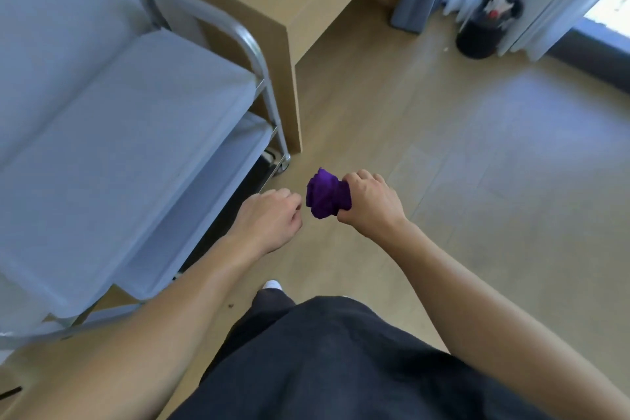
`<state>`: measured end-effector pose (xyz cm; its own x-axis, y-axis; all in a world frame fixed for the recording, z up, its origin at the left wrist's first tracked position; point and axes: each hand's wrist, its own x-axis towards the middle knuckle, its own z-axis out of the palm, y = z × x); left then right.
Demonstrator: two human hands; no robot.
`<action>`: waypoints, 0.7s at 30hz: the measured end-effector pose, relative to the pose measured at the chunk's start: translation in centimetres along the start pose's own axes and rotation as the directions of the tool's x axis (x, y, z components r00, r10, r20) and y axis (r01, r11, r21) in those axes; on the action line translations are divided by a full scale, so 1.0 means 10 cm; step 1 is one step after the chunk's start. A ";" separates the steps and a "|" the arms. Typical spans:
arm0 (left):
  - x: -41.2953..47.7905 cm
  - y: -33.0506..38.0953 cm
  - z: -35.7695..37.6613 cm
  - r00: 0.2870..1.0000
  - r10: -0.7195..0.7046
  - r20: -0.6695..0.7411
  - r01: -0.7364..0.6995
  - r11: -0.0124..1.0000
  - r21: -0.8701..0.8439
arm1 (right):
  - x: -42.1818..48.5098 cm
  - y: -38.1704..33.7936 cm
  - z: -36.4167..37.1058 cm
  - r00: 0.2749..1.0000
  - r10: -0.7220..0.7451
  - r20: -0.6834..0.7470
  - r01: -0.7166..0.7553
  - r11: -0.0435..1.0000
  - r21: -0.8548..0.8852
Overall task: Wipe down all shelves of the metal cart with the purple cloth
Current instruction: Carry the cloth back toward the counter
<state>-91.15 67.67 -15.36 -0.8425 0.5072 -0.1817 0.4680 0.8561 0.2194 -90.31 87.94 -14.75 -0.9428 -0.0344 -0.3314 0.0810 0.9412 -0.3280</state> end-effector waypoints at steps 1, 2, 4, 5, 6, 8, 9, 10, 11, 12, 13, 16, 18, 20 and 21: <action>0.13 -0.01 -0.04 1.000 0.009 -0.008 -0.009 1.000 -0.001 | 0.10 0.03 -0.06 1.000 0.007 -0.008 -0.007 1.000 0.003; 0.28 -0.04 -0.08 1.000 0.018 -0.017 -0.018 1.000 0.003 | 0.22 0.05 -0.13 1.000 0.016 -0.018 -0.015 1.000 0.005; 0.59 -0.13 -0.17 0.999 0.020 -0.030 -0.020 1.000 0.000 | 0.49 0.07 -0.27 0.999 0.032 -0.041 -0.032 0.999 0.003; 0.76 -0.20 -0.22 0.999 0.018 -0.036 -0.018 1.000 -0.008 | 0.64 0.07 -0.34 0.998 0.038 -0.051 -0.038 0.999 -0.001; 0.93 -0.28 -0.26 0.999 0.016 -0.045 -0.017 1.000 -0.014 | 0.82 0.06 -0.41 0.997 0.043 -0.060 -0.044 0.999 -0.007; 1.29 -0.46 -0.40 0.997 0.016 -0.073 -0.018 1.000 -0.022 | 1.19 0.00 -0.58 0.995 0.053 -0.084 -0.054 0.998 -0.017; 1.47 -0.56 -0.49 0.996 0.017 -0.089 -0.019 1.000 -0.022 | 1.38 -0.05 -0.68 0.994 0.056 -0.099 -0.058 0.998 -0.019; 1.63 -0.66 -0.59 0.995 0.022 -0.098 -0.023 1.000 -0.014 | 1.56 -0.10 -0.79 0.992 0.058 -0.109 -0.061 0.998 -0.019; 1.77 -0.75 -0.70 0.995 0.027 -0.101 -0.028 1.000 -0.006 | 1.73 -0.16 -0.89 0.991 0.060 -0.116 -0.062 0.998 -0.016; 1.91 -0.84 -0.81 0.994 0.033 -0.105 -0.033 0.999 0.002 | 1.90 -0.22 -0.98 0.990 0.059 -0.126 -0.062 0.998 -0.015; 2.04 -0.93 -0.92 0.993 0.039 -0.109 -0.039 0.999 0.009 | 2.07 -0.28 -1.07 0.989 0.057 -0.136 -0.060 0.998 -0.022; 2.42 -1.21 -1.22 0.992 0.026 -0.124 -0.024 1.000 0.018 | 2.55 -0.44 -1.32 0.987 0.023 -0.160 -0.032 0.998 -0.050; 2.64 -1.39 -1.35 0.991 0.002 -0.135 -0.002 1.000 0.005 | 2.87 -0.54 -1.46 0.986 -0.016 -0.168 0.004 0.998 -0.070; 2.83 -1.54 -1.46 0.987 -0.017 -0.163 0.017 1.000 0.002 | 3.23 -0.64 -1.58 0.984 -0.061 -0.166 0.045 0.994 -0.100; 2.92 -1.61 -1.50 0.985 -0.027 -0.172 0.028 1.000 0.008 | 3.42 -0.69 -1.65 0.983 -0.088 -0.160 0.069 0.990 -0.121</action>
<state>-127.29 67.25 -9.81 -0.8880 0.4594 -0.0196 0.4460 0.8709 0.2066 -128.41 85.82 -9.24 -0.9858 -0.0631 -0.1559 -0.0241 0.9703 -0.2405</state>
